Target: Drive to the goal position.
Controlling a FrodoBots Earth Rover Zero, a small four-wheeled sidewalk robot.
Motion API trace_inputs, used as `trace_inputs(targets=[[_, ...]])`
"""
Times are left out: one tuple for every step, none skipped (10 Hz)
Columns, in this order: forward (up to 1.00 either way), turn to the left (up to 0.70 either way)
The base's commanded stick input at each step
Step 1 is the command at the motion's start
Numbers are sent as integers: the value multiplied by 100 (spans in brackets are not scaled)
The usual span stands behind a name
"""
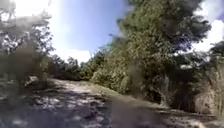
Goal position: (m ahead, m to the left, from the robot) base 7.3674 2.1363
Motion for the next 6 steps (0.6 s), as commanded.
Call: trace_inputs(targets=[[30,0],[30,0],[30,13],[30,57],[30,56],[30,25]])
